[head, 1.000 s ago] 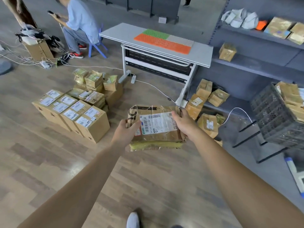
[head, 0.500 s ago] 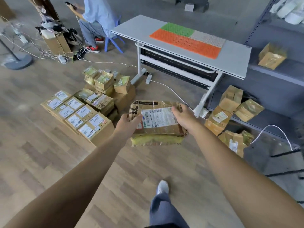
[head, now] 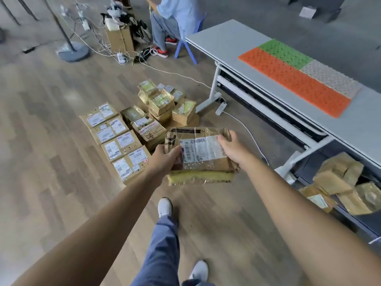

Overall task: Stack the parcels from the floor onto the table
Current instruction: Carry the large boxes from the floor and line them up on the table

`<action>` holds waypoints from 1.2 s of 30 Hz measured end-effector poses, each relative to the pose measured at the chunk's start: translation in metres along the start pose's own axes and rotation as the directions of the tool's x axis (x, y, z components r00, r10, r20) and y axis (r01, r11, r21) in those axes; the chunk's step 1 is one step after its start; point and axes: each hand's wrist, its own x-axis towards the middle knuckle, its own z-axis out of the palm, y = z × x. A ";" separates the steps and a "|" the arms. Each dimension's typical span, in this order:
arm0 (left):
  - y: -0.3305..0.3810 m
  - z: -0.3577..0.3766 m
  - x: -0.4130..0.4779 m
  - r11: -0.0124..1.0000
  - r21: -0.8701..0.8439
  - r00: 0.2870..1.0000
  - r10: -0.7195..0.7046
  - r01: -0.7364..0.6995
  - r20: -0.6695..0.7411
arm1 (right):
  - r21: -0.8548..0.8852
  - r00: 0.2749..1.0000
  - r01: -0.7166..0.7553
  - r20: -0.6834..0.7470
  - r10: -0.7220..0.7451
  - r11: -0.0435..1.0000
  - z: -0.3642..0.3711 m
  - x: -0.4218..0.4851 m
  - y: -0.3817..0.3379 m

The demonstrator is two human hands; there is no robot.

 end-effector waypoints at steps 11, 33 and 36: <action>0.047 -0.042 0.194 0.997 0.000 0.996 -0.080 0.080 0.036 | -0.280 0.989 0.116 0.120 -0.085 0.953 0.033 0.188 -0.107; 0.072 -0.005 0.432 0.973 -0.061 0.943 -0.230 0.222 -0.241 | -0.553 0.941 0.250 0.332 -0.065 0.794 0.069 0.470 -0.140; 0.067 0.007 0.458 0.921 -0.203 0.872 -0.382 0.333 -0.304 | -0.582 0.955 0.211 0.292 -0.040 0.785 0.065 0.507 -0.131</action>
